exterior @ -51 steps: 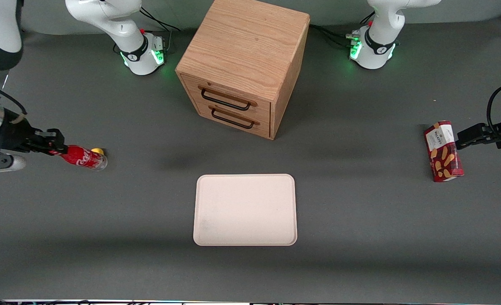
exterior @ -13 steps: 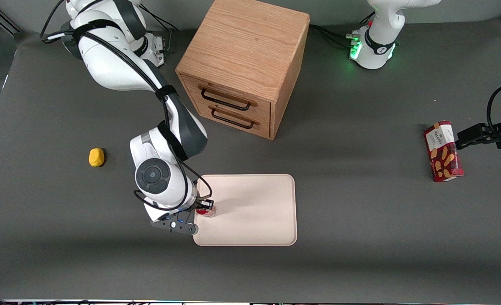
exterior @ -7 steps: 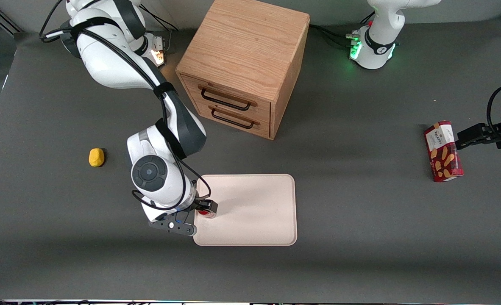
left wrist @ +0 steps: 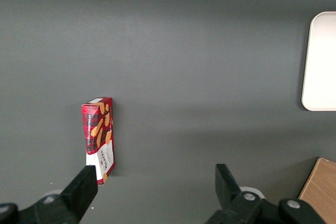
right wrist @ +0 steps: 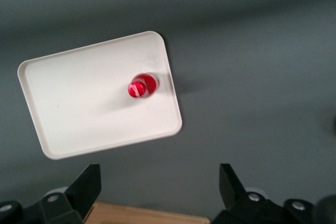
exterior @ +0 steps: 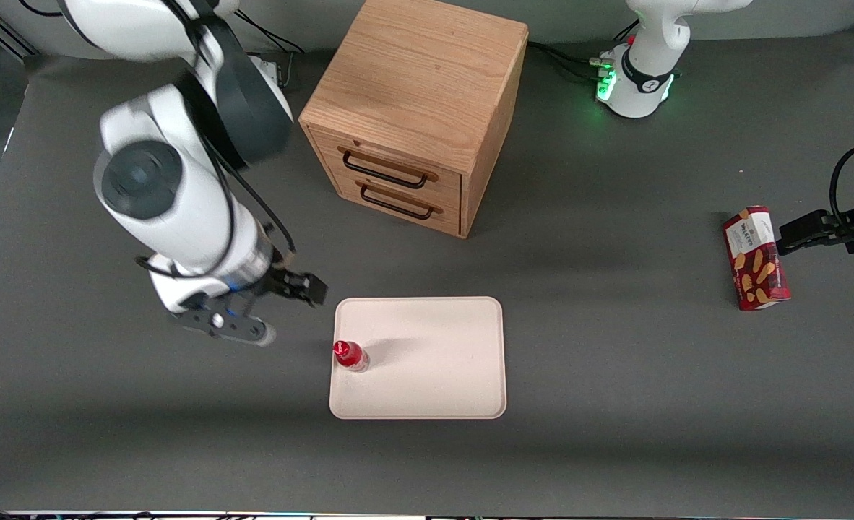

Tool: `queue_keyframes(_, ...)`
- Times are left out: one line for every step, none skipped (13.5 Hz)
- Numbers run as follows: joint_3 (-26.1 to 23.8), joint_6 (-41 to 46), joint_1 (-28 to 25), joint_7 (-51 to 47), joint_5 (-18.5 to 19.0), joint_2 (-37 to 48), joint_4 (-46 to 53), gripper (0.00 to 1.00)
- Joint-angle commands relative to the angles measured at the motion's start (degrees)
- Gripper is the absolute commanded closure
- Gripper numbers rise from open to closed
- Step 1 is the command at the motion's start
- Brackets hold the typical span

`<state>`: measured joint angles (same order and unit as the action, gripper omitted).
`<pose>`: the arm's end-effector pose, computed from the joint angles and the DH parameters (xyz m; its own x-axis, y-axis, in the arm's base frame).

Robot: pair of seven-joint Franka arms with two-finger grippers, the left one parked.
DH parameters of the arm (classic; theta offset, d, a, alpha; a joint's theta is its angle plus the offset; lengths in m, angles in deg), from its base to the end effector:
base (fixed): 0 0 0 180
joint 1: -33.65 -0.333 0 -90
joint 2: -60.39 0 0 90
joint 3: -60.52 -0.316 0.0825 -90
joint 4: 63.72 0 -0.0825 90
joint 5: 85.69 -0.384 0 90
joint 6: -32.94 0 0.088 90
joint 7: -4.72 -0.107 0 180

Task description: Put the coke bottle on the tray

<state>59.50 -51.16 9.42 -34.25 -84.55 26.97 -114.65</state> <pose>0.6399 0.2945 0.5639 0.9703 -0.2419 0.0030 -0.2420 -0.9702 0.0105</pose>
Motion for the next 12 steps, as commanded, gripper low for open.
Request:
queue_keyframes(-0.56, 5.24, 2.06, 1.24, 0.53, 5.63, -1.89, 0.00)
queue_keyframes(-0.56, 7.18, 3.29, 4.83, 0.53, 7.30, -1.89, 0.00)
queue_keyframes(-0.56, 8.68, 4.52, 8.08, 0.53, 8.71, -1.98, 0.00)
queue_keyframes(-0.56, 9.65, 6.19, 10.64, 0.36, 10.55, -3.29, 0.00)
queue_keyframes(-0.56, 9.66, 7.95, 13.88, 0.36, 13.53, -6.52, 0.00)
queue_keyframes(-0.48, 9.40, 10.05, 18.35, 0.27, 16.78, -10.82, 0.00)
queue_keyframes(-0.48, 8.87, 11.99, 22.66, -0.34, 19.34, -14.08, 0.00)
queue_keyframes(-0.04, 8.69, 13.92, 25.93, -0.87, 20.84, -15.94, 0.00)
queue_keyframes(0.23, 8.52, 15.33, 28.22, -0.87, 21.81, -17.61, 0.00)
queue_keyframes(0.32, 8.17, 16.74, 30.51, -0.87, 22.87, -19.19, 0.00)
queue_keyframes(0.84, 6.68, 17.97, 32.96, -0.87, 24.10, -21.21, 0.00)
queue_keyframes(2.41, 3.89, 18.16, 36.30, -0.87, 25.67, -24.54, 0.00)
